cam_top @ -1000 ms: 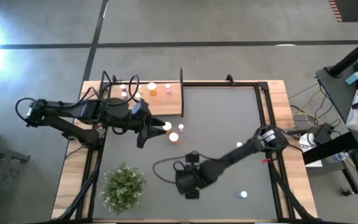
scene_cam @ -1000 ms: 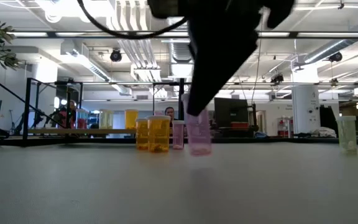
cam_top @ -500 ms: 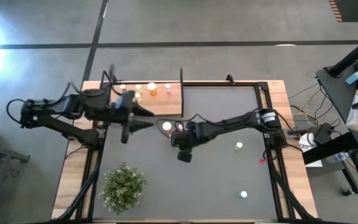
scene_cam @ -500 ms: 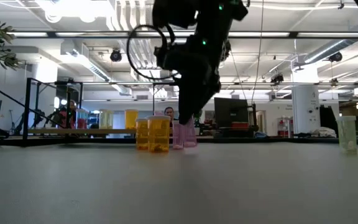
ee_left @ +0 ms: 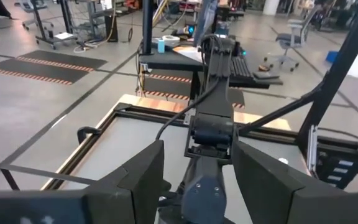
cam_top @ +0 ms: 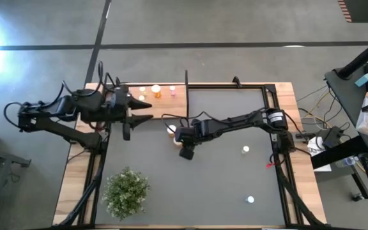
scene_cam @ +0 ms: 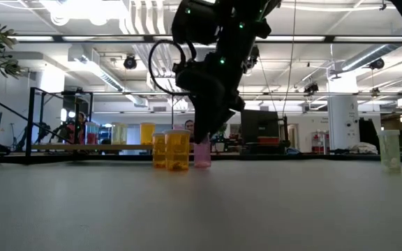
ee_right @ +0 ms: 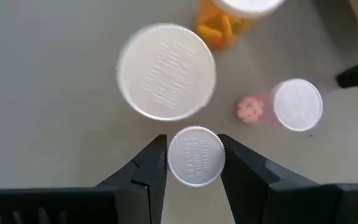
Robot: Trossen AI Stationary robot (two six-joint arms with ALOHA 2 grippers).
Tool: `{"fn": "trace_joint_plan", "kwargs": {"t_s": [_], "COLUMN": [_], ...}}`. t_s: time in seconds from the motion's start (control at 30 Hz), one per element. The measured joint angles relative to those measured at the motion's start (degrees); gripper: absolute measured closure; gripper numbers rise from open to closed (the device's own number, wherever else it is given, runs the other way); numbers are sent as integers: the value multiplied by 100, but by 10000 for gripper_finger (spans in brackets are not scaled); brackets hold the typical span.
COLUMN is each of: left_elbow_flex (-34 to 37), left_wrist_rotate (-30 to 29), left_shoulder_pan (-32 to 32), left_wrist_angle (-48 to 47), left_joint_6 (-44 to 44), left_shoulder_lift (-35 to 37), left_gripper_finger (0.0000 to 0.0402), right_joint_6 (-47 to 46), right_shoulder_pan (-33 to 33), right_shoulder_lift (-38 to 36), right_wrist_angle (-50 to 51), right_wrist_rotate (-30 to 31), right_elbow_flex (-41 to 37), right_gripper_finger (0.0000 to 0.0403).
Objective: Pick and place medicine bottles onto shelf by color
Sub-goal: Move the bottom pink pill bottle to the middle of table
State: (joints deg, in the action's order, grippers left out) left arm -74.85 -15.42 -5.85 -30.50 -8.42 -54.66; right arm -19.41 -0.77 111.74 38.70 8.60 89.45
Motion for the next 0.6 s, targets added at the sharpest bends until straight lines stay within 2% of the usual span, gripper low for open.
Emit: {"fn": "trace_joint_plan", "kwargs": {"t_s": [0.47,0.6], "left_elbow_flex": [-2,-4], "left_wrist_rotate": [-20,-308], "left_shoulder_pan": [26,26], "left_wrist_angle": [11,8], "left_joint_6": [15,21], "left_shoulder_lift": [-262,-269], "left_gripper_finger": [227,227], "right_joint_6": [251,249], "right_shoulder_pan": [120,120], "right_shoulder_lift": [0,0], "right_wrist_angle": [2,77], "right_wrist_rotate": [22,31], "right_elbow_flex": [-155,-157], "right_gripper_finger": [279,273]}}
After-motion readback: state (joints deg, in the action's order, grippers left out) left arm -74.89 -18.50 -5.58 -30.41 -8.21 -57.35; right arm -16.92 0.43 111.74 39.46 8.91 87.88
